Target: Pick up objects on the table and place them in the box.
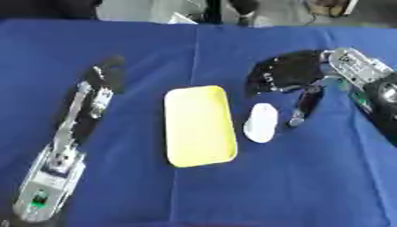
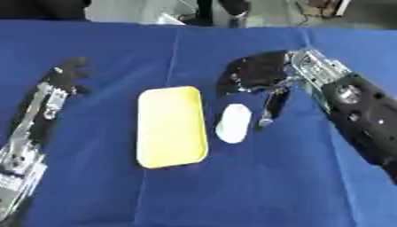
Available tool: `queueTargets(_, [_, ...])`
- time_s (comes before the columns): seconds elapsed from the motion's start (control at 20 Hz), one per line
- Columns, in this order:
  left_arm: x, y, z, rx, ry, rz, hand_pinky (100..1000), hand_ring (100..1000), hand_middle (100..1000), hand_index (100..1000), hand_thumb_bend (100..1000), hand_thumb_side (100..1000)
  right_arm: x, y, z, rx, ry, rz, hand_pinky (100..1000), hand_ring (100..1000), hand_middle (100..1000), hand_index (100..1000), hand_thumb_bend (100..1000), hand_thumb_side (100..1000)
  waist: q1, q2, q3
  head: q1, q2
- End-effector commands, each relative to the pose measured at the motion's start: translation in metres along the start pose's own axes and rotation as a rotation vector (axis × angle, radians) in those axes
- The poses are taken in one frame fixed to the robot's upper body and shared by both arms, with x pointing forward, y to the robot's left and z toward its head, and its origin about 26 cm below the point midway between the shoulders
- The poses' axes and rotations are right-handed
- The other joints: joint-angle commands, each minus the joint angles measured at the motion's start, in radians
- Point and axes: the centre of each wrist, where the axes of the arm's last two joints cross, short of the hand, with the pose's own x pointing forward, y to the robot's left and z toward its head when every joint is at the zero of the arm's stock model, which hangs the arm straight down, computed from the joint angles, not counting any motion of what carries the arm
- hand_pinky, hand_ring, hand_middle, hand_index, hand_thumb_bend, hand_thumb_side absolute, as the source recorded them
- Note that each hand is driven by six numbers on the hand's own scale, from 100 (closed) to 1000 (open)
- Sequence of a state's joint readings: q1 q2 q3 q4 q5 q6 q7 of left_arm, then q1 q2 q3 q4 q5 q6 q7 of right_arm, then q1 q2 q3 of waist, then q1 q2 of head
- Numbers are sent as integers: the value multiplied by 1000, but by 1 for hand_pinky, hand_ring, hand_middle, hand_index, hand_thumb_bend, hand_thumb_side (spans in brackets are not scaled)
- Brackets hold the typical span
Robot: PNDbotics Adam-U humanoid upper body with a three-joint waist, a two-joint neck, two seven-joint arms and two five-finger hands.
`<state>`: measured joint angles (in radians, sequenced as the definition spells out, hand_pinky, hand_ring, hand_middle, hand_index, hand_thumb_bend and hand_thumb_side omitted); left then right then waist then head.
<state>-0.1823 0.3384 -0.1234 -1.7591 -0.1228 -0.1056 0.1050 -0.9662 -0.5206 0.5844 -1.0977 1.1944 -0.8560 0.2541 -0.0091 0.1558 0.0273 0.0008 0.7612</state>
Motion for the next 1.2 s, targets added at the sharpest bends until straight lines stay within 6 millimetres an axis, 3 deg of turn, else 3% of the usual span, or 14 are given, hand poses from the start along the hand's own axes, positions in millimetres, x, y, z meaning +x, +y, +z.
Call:
queueTargets(0.05, [6, 2, -5, -2, -31, 1, 638, 785, 848, 905, 492, 924, -8, -11, 4, 47, -31, 53, 922, 914, 887, 938, 687, 518, 0, -10, 4, -10, -13])
queueTargets(0.55, [7, 1, -6, -3, -36, 6, 638, 785, 848, 905, 489, 925, -6, -6, -2, 52, -32, 58, 917, 908, 880, 931, 683, 514, 3, -6, 11, -13, -15])
queueTargets(1.2, [8, 0, -7, -5, -39, 11, 639, 785, 848, 905, 485, 927, -8, 25, -4, 92, 7, 24, 915, 908, 877, 930, 681, 509, 10, -2, 14, -15, -15])
